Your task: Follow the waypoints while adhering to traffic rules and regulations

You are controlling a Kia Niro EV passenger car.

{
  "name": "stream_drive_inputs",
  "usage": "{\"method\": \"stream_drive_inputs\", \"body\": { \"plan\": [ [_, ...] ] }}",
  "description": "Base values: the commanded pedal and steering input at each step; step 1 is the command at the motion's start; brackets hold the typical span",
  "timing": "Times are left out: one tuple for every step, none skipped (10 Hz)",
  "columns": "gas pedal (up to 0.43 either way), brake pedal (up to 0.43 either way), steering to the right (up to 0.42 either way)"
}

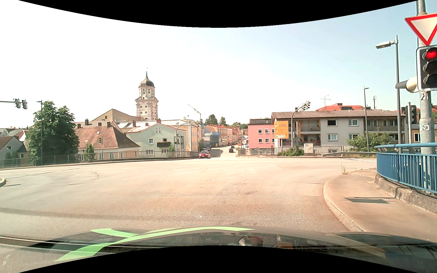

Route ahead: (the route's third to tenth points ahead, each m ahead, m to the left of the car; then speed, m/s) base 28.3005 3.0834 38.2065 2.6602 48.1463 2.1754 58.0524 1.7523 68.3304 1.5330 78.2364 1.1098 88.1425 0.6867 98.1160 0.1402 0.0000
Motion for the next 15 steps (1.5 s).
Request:
{"method": "stream_drive_inputs", "body": {
  "plan": [
    [0.000,0.268,-0.007],
    [0.000,0.268,-0.007],
    [0.000,0.268,-0.007],
    [0.000,0.268,-0.007],
    [0.000,0.268,-0.007],
    [0.000,0.268,-0.007],
    [0.000,0.268,-0.007],
    [0.000,0.268,-0.007],
    [0.000,0.268,-0.007],
    [0.000,0.268,-0.007],
    [0.000,0.274,-0.007],
    [0.000,0.274,-0.006],
    [0.000,0.268,-0.007],
    [0.000,0.274,-0.007],
    [0.000,0.268,-0.007]
  ]
}}
